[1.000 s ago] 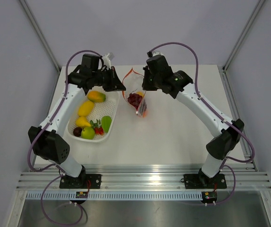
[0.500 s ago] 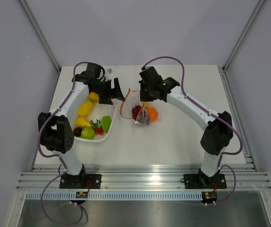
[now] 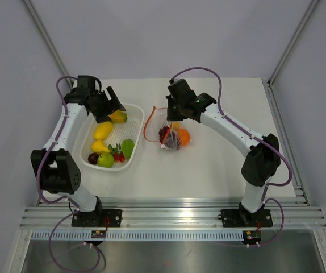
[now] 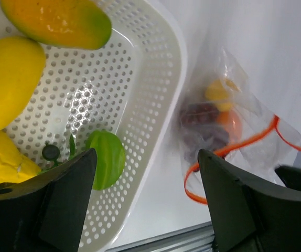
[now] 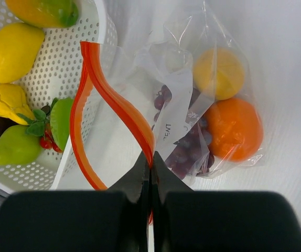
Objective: Place the food in the zip-top bag and seal the zipper
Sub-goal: Adjust the zipper food storage bag at the center of the board, then pick up the fake fruit from the bin.
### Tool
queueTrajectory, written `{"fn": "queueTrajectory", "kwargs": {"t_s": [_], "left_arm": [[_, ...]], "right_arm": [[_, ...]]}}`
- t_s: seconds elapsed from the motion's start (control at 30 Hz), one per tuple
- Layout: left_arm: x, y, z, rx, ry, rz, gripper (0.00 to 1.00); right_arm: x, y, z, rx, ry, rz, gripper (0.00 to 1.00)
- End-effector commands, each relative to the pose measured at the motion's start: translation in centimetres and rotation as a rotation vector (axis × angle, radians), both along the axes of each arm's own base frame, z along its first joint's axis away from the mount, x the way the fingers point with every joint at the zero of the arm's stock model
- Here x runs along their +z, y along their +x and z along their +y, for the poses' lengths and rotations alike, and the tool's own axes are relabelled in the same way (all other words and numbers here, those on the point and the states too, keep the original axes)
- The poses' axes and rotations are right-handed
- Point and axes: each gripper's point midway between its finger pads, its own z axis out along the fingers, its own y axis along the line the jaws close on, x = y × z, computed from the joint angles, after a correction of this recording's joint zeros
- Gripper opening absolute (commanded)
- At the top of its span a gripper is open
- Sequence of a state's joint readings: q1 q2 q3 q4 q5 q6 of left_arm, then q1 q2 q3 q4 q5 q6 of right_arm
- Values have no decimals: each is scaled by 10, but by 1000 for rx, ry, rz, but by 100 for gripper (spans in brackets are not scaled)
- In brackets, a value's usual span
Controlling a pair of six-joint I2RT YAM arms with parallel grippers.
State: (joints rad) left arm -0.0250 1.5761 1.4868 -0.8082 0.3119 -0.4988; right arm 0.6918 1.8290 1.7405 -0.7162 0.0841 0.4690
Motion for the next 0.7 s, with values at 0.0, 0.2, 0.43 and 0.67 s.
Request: {"fn": "queueTrajectory", "kwargs": {"t_s": [0.0,0.2,0.43,0.67], "left_arm": [[-31,31,17,262,5,40,83],[-65,64,33,500,-12,78,85],[-100,84,37,660,3,152,82],[-117,97,32,733,29,151,82]], "right_arm": [[36,4,8,6,89,-72,0],[40,1,9,18,97,-73,0],[39,-1,8,22,100,-66,0],[38,-2,9,29,97,-61,0]]}}
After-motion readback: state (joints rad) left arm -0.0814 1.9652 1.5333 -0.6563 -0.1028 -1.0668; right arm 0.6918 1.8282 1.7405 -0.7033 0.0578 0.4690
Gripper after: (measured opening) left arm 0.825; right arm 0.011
